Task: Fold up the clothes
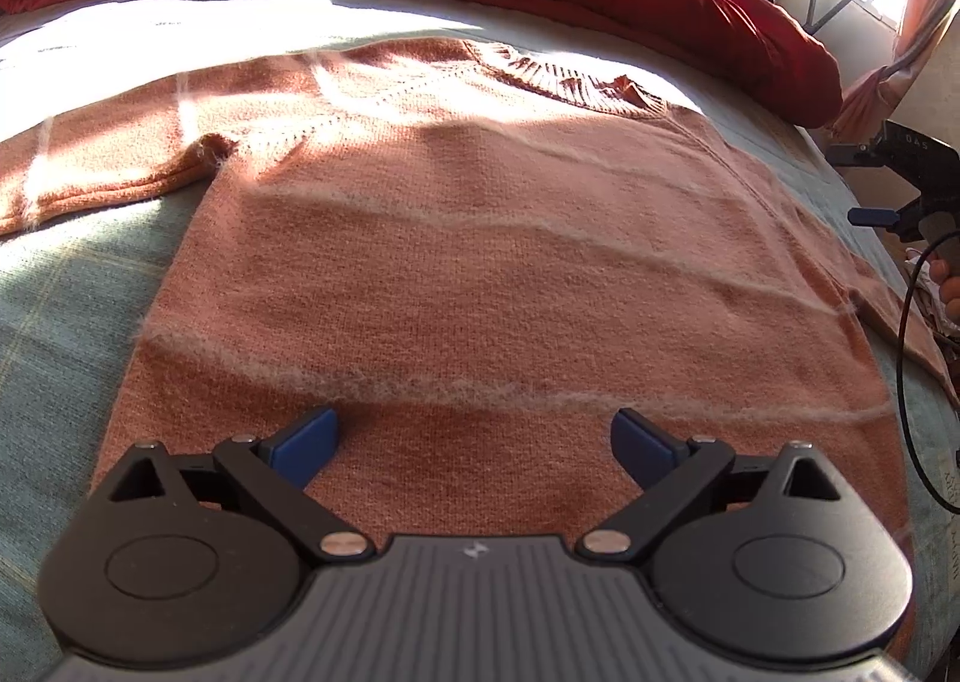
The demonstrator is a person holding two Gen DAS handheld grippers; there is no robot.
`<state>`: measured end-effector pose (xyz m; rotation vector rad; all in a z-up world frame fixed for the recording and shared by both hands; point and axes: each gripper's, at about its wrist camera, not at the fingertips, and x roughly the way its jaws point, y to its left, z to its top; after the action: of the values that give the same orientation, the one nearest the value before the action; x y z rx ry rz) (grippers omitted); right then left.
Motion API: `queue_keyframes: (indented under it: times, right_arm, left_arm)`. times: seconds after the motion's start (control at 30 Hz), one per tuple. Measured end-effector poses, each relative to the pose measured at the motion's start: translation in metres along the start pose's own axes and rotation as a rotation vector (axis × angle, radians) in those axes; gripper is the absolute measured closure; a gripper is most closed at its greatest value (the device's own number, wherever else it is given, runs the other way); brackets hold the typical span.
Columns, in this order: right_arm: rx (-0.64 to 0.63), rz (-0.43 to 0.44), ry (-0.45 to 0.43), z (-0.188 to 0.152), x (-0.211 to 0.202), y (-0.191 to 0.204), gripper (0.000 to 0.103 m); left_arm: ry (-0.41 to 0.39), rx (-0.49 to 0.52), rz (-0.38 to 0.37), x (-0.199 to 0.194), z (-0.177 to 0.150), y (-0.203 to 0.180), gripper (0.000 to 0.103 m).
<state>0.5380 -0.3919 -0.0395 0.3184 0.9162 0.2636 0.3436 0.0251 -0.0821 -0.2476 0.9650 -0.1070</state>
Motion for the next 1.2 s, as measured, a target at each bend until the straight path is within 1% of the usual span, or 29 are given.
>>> queue_keyframes:
  times: [0.03,0.17,0.2,0.3,0.37,0.47,0.5,0.53,0.63,0.7,0.73,0.83,0.87,0.93,0.97,1.1,1.2]
  right_arm:
    - [-0.007,0.044,0.016,0.002,0.008,0.011,0.0]
    - [-0.016,0.164,0.066,0.011,0.044,0.042,0.0]
    - [-0.005,0.161,0.077,0.014,0.055,0.042,0.0]
    - [0.003,0.085,0.097,0.022,0.088,0.037,0.0]
    - [-0.01,0.033,0.055,0.029,0.099,0.031,0.0]
    - [0.061,0.026,0.049,0.037,0.094,0.032,0.0]
    - [0.053,0.044,0.055,0.037,0.087,0.04,0.0]
    - [0.034,0.08,0.072,0.034,0.079,0.048,0.0]
    - [0.005,0.212,0.152,0.021,0.063,0.071,0.0]
    - [-0.02,0.269,0.206,0.006,0.058,0.086,0.0]
    - [-0.027,0.281,0.233,-0.003,0.059,0.089,0.0]
    - [-0.018,0.262,0.315,-0.027,0.072,0.09,0.0]
    - [-0.015,0.245,0.312,-0.034,0.073,0.087,0.0]
    - [-0.006,0.251,0.269,-0.043,0.06,0.085,0.0]
    - [0.001,0.249,0.264,-0.046,0.052,0.085,0.0]
    - [-0.013,0.289,0.219,-0.06,0.025,0.092,0.0]
    - [-0.054,0.242,0.216,-0.084,0.024,0.095,0.0]
  left_arm:
    - [-0.003,-0.005,-0.006,-0.001,0.0,0.001,0.006]
    - [-0.013,-0.023,-0.028,-0.003,-0.001,0.006,0.005]
    - [-0.015,-0.024,-0.031,-0.003,-0.002,0.007,0.005]
    - [-0.02,-0.021,-0.041,-0.003,-0.003,0.008,0.005]
    - [-0.023,-0.019,-0.048,-0.004,-0.003,0.01,0.005]
    - [-0.027,-0.029,-0.062,-0.005,-0.003,0.013,0.005]
    - [-0.027,-0.034,-0.066,-0.004,-0.003,0.014,0.005]
    - [-0.028,-0.037,-0.068,-0.004,-0.002,0.015,0.005]
    - [-0.028,-0.032,-0.067,-0.003,-0.002,0.014,0.005]
    - [-0.029,-0.024,-0.066,-0.003,-0.002,0.013,0.004]
    - [-0.029,-0.021,-0.066,-0.002,-0.002,0.012,0.003]
    - [-0.03,-0.016,-0.069,-0.003,-0.003,0.013,0.003]
    - [-0.031,-0.017,-0.07,-0.003,-0.003,0.013,0.003]
    - [-0.044,-0.01,-0.07,-0.006,0.001,0.014,0.003]
    - [-0.053,-0.005,-0.07,-0.008,0.004,0.014,0.003]
    - [-0.089,0.015,-0.067,-0.017,0.015,0.016,0.003]
    - [-0.116,0.03,-0.064,-0.023,0.024,0.018,0.003]
